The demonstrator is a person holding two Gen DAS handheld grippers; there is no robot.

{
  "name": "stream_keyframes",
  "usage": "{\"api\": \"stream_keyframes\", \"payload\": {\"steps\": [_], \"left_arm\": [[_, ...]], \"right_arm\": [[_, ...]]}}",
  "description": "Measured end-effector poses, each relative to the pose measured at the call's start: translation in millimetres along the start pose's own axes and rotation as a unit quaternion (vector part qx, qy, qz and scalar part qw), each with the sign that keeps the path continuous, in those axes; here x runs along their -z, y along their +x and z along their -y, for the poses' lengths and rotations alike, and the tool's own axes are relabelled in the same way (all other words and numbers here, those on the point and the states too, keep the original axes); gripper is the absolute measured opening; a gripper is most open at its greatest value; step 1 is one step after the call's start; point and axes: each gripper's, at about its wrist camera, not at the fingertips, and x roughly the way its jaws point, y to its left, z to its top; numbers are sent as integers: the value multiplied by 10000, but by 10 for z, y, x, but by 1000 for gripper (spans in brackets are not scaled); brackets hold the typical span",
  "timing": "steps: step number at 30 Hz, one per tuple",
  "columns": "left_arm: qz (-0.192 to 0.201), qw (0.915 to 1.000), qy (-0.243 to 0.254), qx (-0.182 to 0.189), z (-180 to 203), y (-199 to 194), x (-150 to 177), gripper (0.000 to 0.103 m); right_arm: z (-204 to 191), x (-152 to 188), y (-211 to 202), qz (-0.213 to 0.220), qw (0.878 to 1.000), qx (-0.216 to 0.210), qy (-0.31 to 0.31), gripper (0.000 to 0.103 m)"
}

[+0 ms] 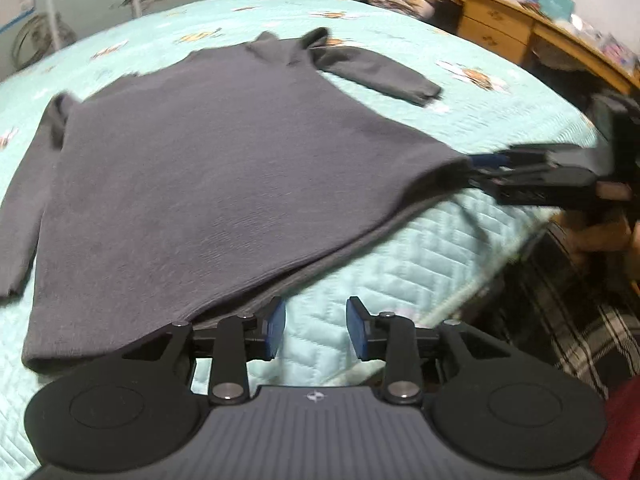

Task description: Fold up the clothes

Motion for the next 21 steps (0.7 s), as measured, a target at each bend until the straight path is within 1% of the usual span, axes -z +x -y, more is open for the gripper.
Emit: {"api": "stream_keyframes", "payload": {"steps": [2, 3, 5, 8, 10, 12, 14, 17, 19, 21], "left_arm": [[113, 9986, 521, 32, 196, 34, -57, 36], [163, 9965, 811, 71, 307, 60, -88, 36], [255, 9897, 1401, 136, 530, 120, -140, 37], [210, 9830, 1826, -24, 675, 198, -122, 37], [177, 9854, 1687, -112, 609, 206, -59, 37], [79, 9916, 1274, -213, 430, 192, 26, 37], [-39, 9948, 920, -441, 249, 170, 128, 37], [-134, 9941, 669, -847, 5, 87, 274, 37], [-151, 9934, 561, -988, -127, 20, 331, 37], [-179, 9922, 528, -1119, -220, -19, 376, 37]], "right_arm": [[-12, -16, -33, 45, 10000, 13, 7, 42], [-18, -23, -49, 68, 10000, 19, 10, 42], [-43, -39, -93, 116, 9999, 22, -41, 42], [-216, -48, -274, 248, 9968, -208, -736, 42], [-327, -33, -344, 267, 9908, -557, -1201, 41], [-380, -20, -275, 189, 9875, -534, -1469, 41], [-433, -7, -206, 111, 9834, -511, -1736, 41], [-512, 14, -102, -7, 9758, -475, -2133, 42], [-565, 27, -33, -85, 9698, -450, -2396, 46], [-618, 40, 36, -164, 9630, -426, -2657, 48]]}}
